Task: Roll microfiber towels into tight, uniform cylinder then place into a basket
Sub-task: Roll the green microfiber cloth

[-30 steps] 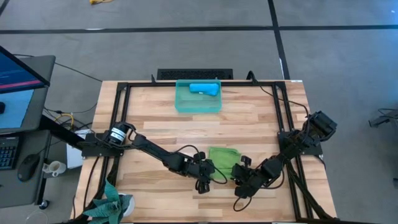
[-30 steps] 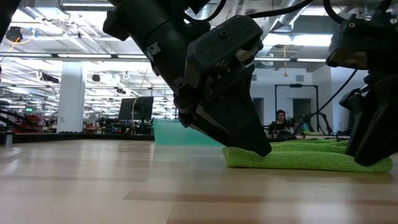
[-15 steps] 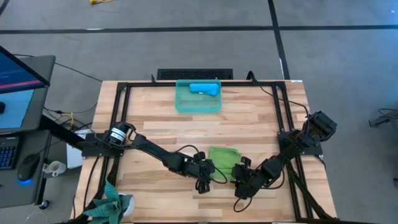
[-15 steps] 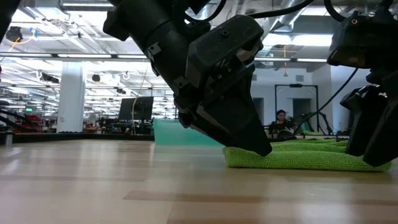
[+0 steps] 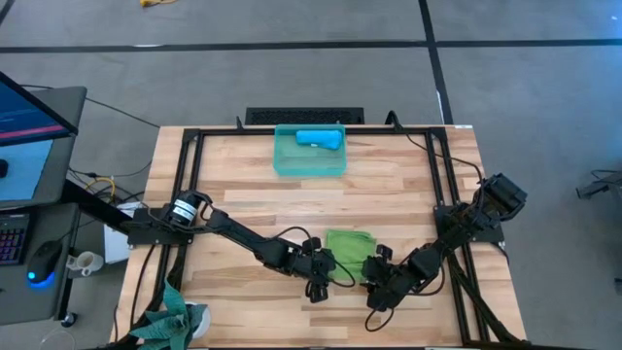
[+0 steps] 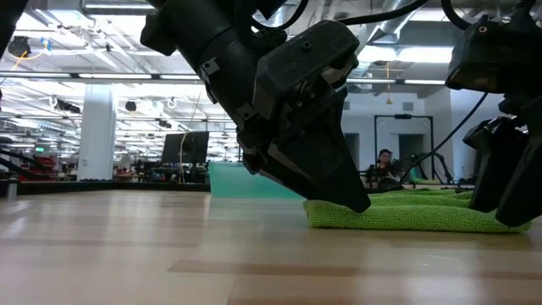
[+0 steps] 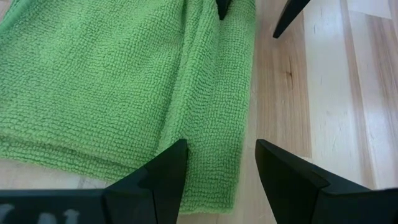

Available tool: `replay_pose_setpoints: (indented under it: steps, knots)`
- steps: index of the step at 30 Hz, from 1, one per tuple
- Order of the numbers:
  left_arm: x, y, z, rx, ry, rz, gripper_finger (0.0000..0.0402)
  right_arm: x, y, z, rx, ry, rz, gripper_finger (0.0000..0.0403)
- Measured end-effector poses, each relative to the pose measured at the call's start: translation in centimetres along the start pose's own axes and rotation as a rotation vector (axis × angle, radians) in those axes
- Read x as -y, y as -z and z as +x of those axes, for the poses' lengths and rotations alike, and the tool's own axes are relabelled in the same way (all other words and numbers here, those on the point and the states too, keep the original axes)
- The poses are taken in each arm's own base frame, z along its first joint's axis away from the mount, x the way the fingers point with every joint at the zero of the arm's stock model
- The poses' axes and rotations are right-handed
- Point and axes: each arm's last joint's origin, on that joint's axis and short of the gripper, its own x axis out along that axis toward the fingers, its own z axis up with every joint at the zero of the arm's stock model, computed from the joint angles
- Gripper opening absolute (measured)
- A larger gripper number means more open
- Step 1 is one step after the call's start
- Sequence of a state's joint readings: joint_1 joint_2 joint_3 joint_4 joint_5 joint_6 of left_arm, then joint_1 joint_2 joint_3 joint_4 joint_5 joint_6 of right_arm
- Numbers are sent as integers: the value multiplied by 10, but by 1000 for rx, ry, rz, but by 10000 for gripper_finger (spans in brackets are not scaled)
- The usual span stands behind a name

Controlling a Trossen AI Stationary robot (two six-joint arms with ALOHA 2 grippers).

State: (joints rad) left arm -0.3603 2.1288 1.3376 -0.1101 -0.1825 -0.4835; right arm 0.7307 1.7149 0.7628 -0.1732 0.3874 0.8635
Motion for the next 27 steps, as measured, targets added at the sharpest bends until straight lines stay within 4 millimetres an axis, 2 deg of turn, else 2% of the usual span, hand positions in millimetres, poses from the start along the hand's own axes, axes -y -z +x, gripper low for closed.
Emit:
replay_pose_setpoints:
  steps: [12, 27]
  knots:
    - [0, 0, 0, -2, -1, -21, 188, -11, -14, -7, -36, -31, -77, 221]
    - [0, 0, 0, -2, -1, -28, 188, -9, -15, -11, -71, 1, -78, 221]
